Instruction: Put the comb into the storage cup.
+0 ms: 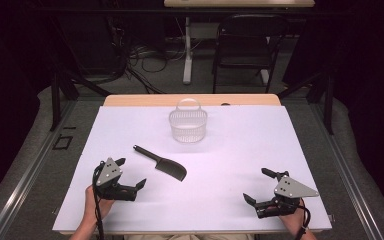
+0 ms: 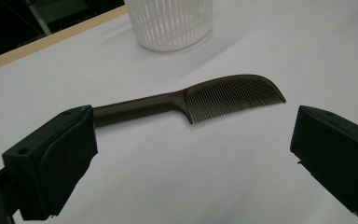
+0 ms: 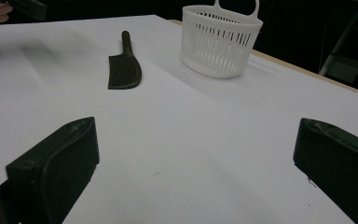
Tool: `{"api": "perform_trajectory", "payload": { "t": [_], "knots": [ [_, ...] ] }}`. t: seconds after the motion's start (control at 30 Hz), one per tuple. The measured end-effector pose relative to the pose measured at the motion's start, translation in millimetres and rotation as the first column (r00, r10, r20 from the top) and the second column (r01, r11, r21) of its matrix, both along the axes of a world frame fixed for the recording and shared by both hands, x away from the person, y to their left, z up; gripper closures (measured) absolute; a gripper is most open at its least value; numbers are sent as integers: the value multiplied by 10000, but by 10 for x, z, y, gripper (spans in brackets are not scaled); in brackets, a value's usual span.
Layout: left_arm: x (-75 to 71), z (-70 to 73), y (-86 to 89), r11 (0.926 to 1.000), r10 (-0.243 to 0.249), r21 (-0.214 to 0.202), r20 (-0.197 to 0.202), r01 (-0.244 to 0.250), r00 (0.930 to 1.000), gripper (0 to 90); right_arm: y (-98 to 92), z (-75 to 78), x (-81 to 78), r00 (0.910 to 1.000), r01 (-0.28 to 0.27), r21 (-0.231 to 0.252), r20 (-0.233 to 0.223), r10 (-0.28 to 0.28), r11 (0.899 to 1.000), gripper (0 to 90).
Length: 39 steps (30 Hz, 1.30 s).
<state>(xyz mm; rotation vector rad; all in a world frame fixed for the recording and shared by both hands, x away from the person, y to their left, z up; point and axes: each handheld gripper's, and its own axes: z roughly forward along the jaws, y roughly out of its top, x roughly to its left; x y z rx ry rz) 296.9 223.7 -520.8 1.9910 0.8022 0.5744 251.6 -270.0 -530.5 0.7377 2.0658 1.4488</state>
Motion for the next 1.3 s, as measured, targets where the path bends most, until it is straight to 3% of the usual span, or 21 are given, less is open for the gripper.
{"api": "perform_trajectory", "payload": {
  "t": [1.3],
  "knots": [
    [483, 85, -131, 9976, 396, 567, -196, -384, 9990, 0, 6, -6, 4, 10000, -25, -86, -15, 25, 10000, 0]
  ]
}}
